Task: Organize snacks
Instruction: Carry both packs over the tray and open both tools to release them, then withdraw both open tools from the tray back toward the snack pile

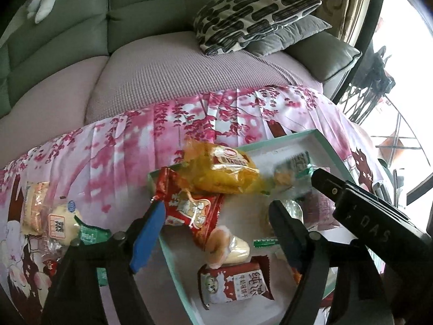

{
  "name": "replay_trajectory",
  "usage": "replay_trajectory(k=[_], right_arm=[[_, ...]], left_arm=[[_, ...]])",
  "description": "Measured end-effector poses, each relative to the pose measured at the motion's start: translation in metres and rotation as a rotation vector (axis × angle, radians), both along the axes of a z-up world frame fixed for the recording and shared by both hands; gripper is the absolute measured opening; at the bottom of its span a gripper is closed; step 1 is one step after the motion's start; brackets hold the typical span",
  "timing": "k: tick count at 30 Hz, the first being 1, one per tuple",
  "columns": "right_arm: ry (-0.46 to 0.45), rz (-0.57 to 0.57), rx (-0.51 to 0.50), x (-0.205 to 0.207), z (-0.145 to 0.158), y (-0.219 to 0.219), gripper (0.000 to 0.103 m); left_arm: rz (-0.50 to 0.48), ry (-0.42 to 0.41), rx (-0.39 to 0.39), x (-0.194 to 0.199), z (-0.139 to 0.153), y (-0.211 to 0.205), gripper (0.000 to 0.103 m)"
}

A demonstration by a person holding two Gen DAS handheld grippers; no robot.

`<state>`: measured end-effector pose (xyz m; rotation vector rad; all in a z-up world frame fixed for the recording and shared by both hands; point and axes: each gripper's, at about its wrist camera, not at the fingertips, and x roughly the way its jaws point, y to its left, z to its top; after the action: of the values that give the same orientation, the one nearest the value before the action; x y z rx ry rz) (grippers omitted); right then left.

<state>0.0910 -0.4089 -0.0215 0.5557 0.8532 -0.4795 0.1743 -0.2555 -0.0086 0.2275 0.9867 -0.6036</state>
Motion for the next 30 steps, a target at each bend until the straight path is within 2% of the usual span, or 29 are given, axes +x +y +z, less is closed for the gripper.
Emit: replay_trajectory(k=[5,12,13,14,15,22,24,30], right_arm=[[-0.002,0.005,-0.006,0.001,0.003,0.004,0.059],[-0.008,0.021,-0.048,0.004,0.011,0.015,0.071],[-0.011,0.026,-0.052,0.004,0.012,0.018,0.074],[-0.017,0.031,-0.056,0.005,0.013,0.019,0.076],[-0.02,0.035,-0.059,0.005,0.014,0.021,0.079],[-0.04,0.068,-0.083,0.011,0.02,0.036,0.098],[-0.046,0.084,-0.103,0.013,0.023,0.043,0.099],[-0.084,0.138,-0.151,0.018,0.033,0.069,0.103]], left_arm=[[0.008,-0.019,0.012,0.001,0.005,0.01,0.08],[0.051,-0.04,0.032,0.007,0.008,0.034,0.081],[0.055,-0.049,0.033,0.008,0.009,0.038,0.084],[0.06,-0.057,0.033,0.008,0.01,0.041,0.095],[0.068,-0.071,0.029,0.007,0.012,0.047,0.099],[0.129,-0.129,-0.007,0.008,0.025,0.085,0.1],[0.157,-0.144,-0.023,0.009,0.029,0.097,0.103],[0.241,-0.164,-0.085,0.01,0.037,0.129,0.103]])
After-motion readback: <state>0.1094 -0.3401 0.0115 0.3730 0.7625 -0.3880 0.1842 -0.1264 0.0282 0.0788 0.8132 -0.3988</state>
